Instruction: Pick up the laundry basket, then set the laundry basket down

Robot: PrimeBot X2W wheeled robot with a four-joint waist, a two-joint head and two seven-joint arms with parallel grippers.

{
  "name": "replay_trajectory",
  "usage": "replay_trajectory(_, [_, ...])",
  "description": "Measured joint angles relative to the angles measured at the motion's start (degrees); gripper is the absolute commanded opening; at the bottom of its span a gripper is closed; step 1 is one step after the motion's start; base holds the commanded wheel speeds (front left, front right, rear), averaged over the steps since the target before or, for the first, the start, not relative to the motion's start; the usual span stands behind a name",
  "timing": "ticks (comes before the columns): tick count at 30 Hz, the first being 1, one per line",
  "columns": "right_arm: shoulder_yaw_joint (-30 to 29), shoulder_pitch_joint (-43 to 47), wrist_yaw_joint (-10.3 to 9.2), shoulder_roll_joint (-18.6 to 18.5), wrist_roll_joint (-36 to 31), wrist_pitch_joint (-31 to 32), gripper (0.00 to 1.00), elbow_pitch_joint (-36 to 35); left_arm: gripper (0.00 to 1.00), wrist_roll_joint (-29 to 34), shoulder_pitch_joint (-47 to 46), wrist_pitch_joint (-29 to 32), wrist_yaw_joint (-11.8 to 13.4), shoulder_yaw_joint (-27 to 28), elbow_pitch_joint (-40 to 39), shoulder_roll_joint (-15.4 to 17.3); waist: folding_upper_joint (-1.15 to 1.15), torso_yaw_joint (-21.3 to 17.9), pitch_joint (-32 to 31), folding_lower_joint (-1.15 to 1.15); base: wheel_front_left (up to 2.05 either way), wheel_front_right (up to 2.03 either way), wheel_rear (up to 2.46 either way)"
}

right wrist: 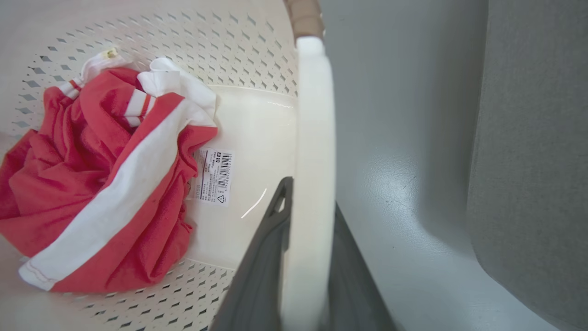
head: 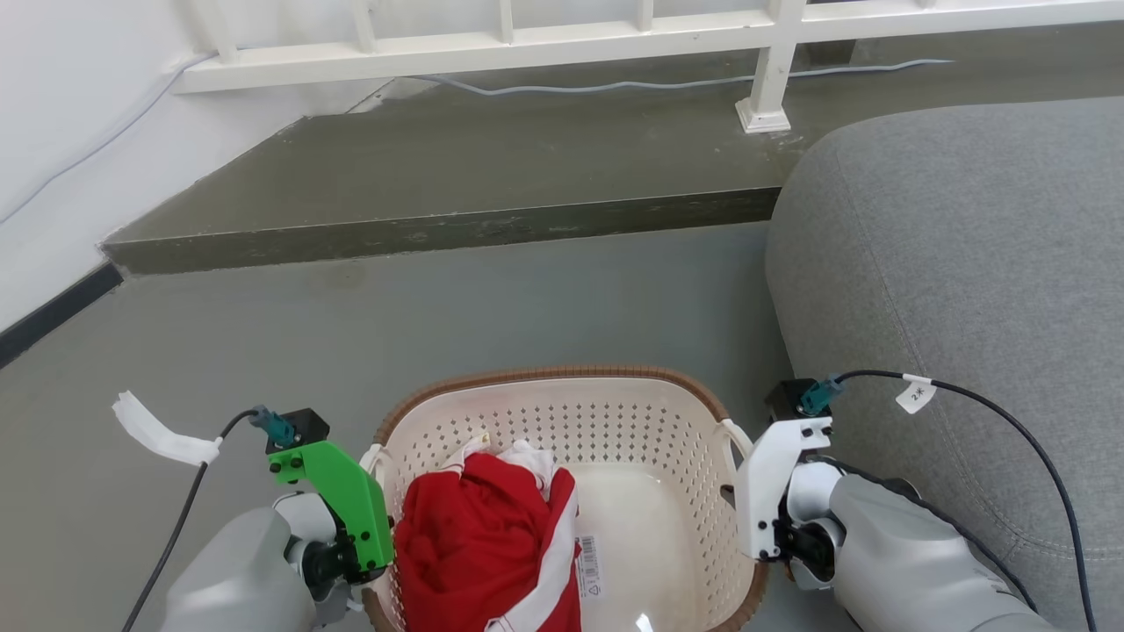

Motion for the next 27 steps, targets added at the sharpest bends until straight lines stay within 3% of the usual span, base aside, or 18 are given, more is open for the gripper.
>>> replay_trajectory(27, [1.7,0.1,-0.05,0.0,0.5,0.2,0.0,0.2,0.0,-0.1,0.5,-1.3,0.0,-0.1,1.1,-0.5,0.0,0.7,-0.3,0.0,0.0,0.0,0.0])
